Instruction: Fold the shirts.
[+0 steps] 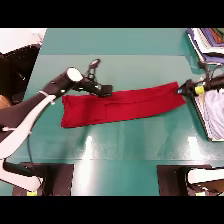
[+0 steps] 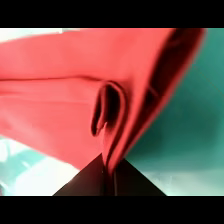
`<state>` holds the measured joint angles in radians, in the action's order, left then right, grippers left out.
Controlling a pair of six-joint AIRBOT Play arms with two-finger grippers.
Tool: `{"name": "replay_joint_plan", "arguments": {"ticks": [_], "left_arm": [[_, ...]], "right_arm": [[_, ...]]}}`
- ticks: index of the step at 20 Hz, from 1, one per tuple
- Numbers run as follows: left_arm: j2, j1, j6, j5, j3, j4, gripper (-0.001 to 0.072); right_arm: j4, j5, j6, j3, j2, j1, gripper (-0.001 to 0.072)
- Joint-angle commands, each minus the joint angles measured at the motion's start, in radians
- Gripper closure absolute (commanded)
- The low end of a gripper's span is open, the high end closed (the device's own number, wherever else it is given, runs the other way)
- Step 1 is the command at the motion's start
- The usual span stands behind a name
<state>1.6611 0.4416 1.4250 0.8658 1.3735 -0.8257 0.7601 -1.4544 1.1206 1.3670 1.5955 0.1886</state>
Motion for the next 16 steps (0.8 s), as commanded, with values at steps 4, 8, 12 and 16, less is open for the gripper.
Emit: {"name": "replay_joint_plan", "arguments": {"ticks": [4, 8, 12, 16], "left_arm": [[0.222, 0.119, 0.046, 0.017, 0.187, 0.0, 0.0681], [0.235, 0.119, 0.068, -0.003, 0.193, -0.005, 0.0681], [0.235, 0.118, 0.067, -0.016, 0.193, -0.011, 0.0681], [0.2, 0.053, 0.068, 0.098, 0.208, -0.058, 0.0681]], "right_arm": [[-0.175, -0.029, 0.055, 0.198, -0.156, -0.179, 0.0698], [-0.193, -0.018, 0.076, 0.293, -0.156, -0.327, 0.0698], [-0.195, 0.029, 0.076, 0.31, -0.156, -0.439, 0.0697], [-0.2, 0.11, 0.076, 0.31, -0.156, -0.548, 0.0697]]}}
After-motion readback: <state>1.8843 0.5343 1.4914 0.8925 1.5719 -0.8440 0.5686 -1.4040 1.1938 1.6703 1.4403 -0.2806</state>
